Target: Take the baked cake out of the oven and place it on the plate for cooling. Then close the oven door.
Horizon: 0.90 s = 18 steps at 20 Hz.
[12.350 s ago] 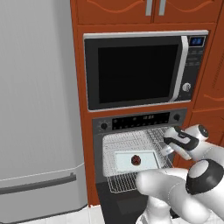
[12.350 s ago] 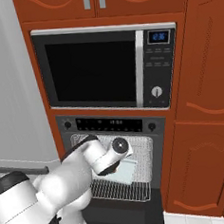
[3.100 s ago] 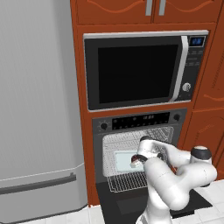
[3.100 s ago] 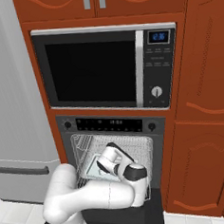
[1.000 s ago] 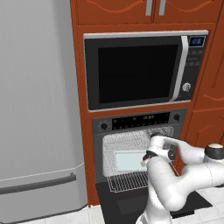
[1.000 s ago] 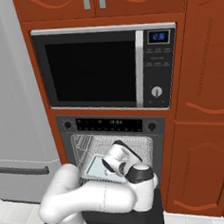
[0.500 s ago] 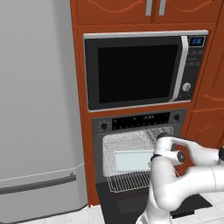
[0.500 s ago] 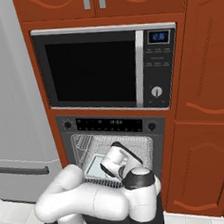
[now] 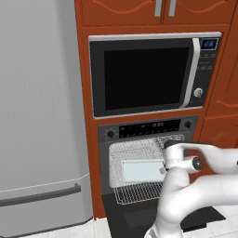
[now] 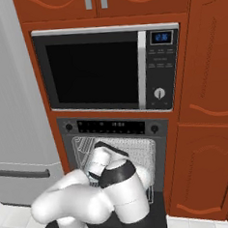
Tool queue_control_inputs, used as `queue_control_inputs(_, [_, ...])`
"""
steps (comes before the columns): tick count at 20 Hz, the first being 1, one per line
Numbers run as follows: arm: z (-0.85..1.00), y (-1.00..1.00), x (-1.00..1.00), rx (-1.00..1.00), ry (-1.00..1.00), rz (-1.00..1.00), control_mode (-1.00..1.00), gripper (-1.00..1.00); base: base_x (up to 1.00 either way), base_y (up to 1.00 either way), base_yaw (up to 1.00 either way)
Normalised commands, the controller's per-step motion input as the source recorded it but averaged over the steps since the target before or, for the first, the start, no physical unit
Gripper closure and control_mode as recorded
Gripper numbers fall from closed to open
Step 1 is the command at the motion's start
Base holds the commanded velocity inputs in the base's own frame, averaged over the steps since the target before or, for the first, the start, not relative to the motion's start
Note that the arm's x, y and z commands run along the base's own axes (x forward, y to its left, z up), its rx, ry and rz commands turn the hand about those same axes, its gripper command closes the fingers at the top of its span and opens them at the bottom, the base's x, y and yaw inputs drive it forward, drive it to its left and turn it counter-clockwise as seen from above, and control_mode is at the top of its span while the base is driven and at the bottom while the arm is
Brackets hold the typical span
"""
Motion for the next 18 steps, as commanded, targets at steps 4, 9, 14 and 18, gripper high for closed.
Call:
queue_control_inputs(4, [0.96,-0.17,-0.11,0.00,0.01,-0.05,-1.00,1.00,0.00,0.00,0.00])
queue_control_inputs(9, [0.93,-0.30,0.00,0.04,0.03,-0.01,-1.00,1.00,0.00,0.00,0.00])
queue_control_inputs(14, [0.66,-0.46,-0.08,0.06,0.05,0.00,-1.00,1.00,0.00,0.00,0.00])
queue_control_inputs(18, [0.65,-0.49,-0.12,0.12,0.07,0.00,-1.00,1.00,0.00,0.00,0.00])
